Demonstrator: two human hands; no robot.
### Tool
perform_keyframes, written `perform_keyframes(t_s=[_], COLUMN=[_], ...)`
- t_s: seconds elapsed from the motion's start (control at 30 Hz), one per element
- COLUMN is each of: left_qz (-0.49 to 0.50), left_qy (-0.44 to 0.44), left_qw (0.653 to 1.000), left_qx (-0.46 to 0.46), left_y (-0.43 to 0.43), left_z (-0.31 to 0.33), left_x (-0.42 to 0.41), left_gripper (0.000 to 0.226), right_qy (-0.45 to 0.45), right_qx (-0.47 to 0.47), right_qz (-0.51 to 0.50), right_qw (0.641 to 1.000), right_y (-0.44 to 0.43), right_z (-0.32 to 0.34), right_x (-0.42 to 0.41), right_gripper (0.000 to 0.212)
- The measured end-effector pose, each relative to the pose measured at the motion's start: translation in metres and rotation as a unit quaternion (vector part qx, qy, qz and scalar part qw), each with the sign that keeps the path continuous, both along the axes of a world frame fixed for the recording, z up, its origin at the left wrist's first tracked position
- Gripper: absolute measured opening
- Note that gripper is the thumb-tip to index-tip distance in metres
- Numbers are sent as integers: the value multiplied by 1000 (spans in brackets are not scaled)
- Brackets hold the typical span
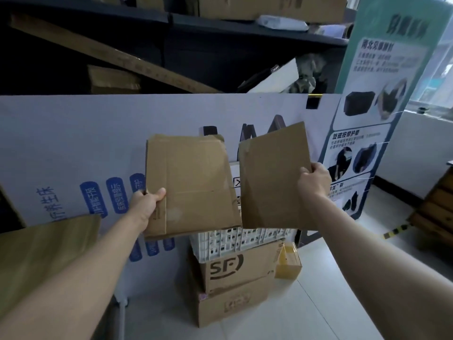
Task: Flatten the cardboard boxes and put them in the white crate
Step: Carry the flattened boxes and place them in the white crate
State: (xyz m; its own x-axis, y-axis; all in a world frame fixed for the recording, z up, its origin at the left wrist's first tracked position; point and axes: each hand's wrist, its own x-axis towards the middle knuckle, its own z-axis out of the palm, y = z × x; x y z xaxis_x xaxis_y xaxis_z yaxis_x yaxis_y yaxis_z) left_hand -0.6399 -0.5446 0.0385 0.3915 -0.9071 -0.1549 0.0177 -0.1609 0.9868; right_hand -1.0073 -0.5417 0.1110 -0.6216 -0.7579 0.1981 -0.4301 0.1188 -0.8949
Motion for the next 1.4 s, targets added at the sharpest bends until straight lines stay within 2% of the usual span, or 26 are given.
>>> perform_keyframes(t_s=[0.13, 0.27, 0.43, 0.7, 0.87, 1.07, 1.17, 1.27, 1.4], left_qz=[-7, 2, 32, 144, 188, 182, 191, 210, 257], left_qy=[-14, -33, -47, -30, -26, -7, -3, 17, 61], left_qw=[1000, 999, 998, 987, 977, 977, 975, 970, 954], left_qx=[8, 26, 39, 71, 101, 112, 114, 125, 144], left_y=[-46, -83, -109, -124, -141, -158, -163, -164, -165], left_z=[3, 4, -5, -18, -29, -44, -52, -56, -67], left_x=[-26, -52, -86, -142, -159, -160, -156, -160, -175], left_gripper=[46, 53, 49, 50, 57, 71, 68, 64, 52], right_qy=[-6, -3, 13, 19, 12, 25, 23, 15, 19], right_qx=[-24, -25, -20, -7, 4, -2, -1, 15, 43], right_qz=[-2, 8, 21, 88, 123, 164, 181, 224, 294], right_qw=[1000, 1000, 1000, 996, 992, 986, 983, 974, 955], right_y=[-50, -98, -156, -234, -278, -315, -333, -349, -373], right_z=[11, 14, 10, 15, 13, 5, 0, -6, -19], right_x=[-22, -48, -83, -131, -129, -105, -96, -86, -63], right_gripper=[27, 28, 29, 31, 29, 17, 21, 13, 13])
